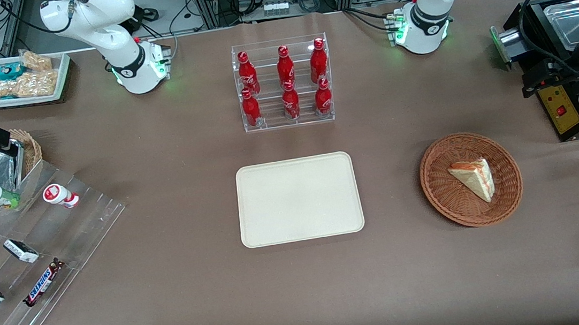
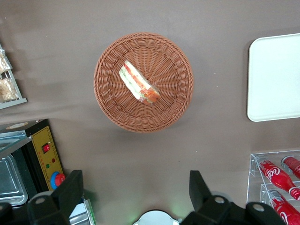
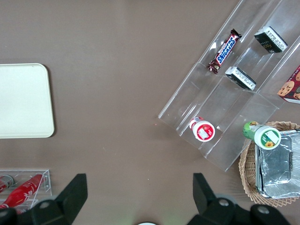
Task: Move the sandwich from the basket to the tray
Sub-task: 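Move the open left gripper down over the wrapped sandwich in the basket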
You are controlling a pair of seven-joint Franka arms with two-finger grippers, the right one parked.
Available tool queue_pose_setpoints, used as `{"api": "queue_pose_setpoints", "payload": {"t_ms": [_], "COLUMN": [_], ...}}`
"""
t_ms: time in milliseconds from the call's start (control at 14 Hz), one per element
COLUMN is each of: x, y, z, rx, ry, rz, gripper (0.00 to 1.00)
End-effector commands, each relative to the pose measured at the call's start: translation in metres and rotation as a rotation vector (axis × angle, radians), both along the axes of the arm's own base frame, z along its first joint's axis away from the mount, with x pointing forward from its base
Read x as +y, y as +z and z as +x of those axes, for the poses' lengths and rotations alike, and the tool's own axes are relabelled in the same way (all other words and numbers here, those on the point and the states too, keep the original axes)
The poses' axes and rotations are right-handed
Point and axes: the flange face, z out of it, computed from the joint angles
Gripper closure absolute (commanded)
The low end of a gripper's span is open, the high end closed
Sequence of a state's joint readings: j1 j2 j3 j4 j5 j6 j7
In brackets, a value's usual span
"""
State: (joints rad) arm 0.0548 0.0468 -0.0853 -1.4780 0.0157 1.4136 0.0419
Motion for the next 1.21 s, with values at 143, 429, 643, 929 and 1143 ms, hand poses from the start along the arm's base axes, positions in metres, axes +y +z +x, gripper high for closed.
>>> {"api": "queue_pose_setpoints", "payload": {"t_ms": [143, 429, 643, 929, 1143], "x": [-0.002, -0.002, -0.001, 0.001, 0.002], "y": [0.004, -0.014, -0.032, -0.035, -0.073], "z": [-0.006, -0.007, -0.008, -0.006, -0.002], "rx": [-0.008, 0.030, 0.066, 0.066, 0.066], "ry": [0.001, 0.003, 0.006, 0.010, 0.010], "rz": [-0.003, 0.000, 0.006, 0.022, 0.023], "gripper": [0.00, 0.00, 0.00, 0.00, 0.00]}}
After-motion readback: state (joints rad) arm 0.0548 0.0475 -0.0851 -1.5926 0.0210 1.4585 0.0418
